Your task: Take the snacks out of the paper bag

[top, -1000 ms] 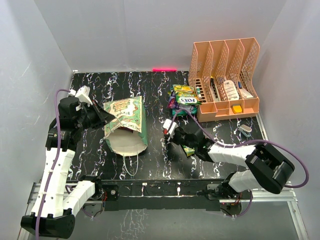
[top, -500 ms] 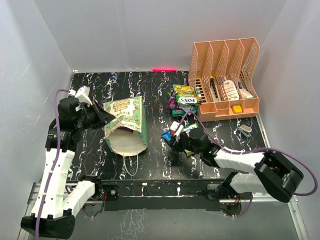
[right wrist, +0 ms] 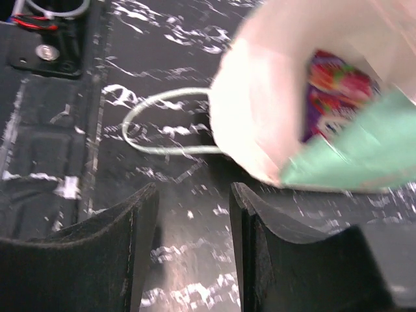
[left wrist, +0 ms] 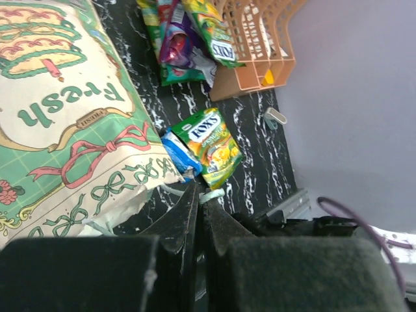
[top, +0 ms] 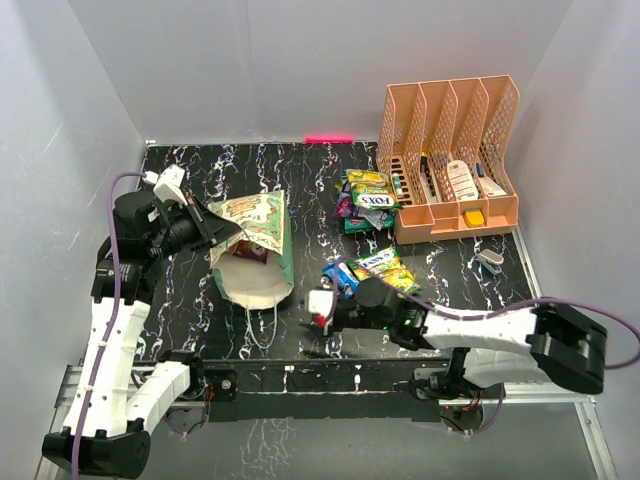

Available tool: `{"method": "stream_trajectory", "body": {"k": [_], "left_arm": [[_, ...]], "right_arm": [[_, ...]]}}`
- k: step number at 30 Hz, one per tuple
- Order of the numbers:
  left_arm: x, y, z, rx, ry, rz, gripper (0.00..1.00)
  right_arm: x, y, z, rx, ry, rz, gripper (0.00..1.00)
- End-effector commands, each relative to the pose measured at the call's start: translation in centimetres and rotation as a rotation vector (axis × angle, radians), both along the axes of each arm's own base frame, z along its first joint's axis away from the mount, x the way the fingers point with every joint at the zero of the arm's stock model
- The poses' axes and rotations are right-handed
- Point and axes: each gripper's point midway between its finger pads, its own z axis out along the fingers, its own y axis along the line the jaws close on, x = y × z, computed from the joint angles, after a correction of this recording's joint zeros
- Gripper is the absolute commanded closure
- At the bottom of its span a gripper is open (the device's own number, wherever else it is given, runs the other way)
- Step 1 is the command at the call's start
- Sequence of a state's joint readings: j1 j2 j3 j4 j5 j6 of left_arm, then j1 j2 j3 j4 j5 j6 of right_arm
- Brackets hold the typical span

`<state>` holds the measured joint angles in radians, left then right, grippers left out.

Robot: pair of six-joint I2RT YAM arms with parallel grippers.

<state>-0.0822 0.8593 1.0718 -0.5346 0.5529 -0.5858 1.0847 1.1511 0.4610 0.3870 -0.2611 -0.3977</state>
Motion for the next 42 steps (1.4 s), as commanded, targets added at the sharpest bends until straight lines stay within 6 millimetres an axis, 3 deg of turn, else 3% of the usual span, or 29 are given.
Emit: {"method": "stream_trajectory", "body": {"k": [1,5,6,7,8,10,12,24,33,42], "left_arm": [[-0.9,-1.8,2.0,-0.082,-0.059,-0.11,1.0],[-0.9,-1.8,2.0,-0.079,-0.059,-0.115,1.0],[-0.9,-1.8,2.0,-0.08,-0.058,-0.116,1.0],[-1.0,-1.8,2.0,-0.078,-0.057,-0.116,1.0],[-1.0,-1.8,1.9,-0.078,-0.054,-0.118,1.0],[-1.0,-1.9,1.8,-0.076,-0.049,-0.119,1.0],[-1.1,-1.8,1.7,-0.073,-0.04,-0.117,1.0],[-1.5,-2.1,2.0,-0.083,-0.066,-0.134,1.0],[-1.7,-2.2,2.5,-0.084,-0.075,-0.146,1.0],[-1.9,-2.4,2.6,-0.076,-0.069,-0.156,1.0]], "right_arm": [[-0.8,5.5,4.2,0.098,-0.183,0.061,0.5],[0.5,9.6,3.8,0.072,-0.29,0.033,0.49],[1.5,10.6,4.4,0.082,-0.32,0.006,0.49],[2.5,11.5,3.3,0.055,-0.346,-0.02,0.49],[3.7,12.0,4.0,0.052,-0.391,-0.064,0.48],[6.5,12.9,1.8,-0.026,-0.459,-0.157,0.47],[8.7,13.1,1.3,-0.059,-0.54,-0.217,0.46],[16.3,13.2,-3.4,-0.226,-0.668,-0.212,0.43],[18.9,13.4,-6.6,-0.344,-0.767,-0.197,0.41],[23.5,15.3,-4.5,-0.284,-0.873,-0.308,0.37]]}}
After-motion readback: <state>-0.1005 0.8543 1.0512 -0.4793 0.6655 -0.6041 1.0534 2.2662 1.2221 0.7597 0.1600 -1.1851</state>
